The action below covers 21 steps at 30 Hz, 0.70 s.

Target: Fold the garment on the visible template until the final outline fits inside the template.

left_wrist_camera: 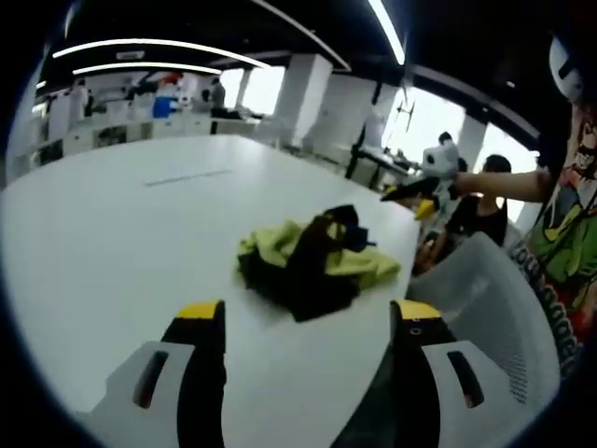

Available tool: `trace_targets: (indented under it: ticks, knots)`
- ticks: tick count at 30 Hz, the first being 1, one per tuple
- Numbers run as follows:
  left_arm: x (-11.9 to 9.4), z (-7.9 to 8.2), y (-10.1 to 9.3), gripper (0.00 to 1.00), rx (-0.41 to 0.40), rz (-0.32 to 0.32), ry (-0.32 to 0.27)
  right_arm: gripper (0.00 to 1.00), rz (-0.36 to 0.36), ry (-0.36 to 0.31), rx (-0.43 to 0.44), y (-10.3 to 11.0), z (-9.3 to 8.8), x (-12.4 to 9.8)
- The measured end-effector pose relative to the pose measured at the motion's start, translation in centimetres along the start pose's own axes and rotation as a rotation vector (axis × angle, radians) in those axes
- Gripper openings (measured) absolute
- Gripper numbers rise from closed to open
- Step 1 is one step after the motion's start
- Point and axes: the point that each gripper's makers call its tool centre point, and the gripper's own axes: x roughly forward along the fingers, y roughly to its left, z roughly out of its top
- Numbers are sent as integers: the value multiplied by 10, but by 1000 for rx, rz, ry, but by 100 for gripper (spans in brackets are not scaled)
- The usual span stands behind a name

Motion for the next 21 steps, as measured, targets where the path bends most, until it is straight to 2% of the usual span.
trace_targets:
  ticks: [5, 14, 21]
  knots:
    - [2, -2, -1, 68, 5, -4, 14, 75, 18, 11, -21, 0, 4, 6]
    - [11, 8, 1, 62, 28, 1, 22, 62, 52, 28, -46, -6, 10, 19]
    - [21, 19, 8, 56, 35, 12, 5, 53, 64, 27, -71, -13, 17, 30]
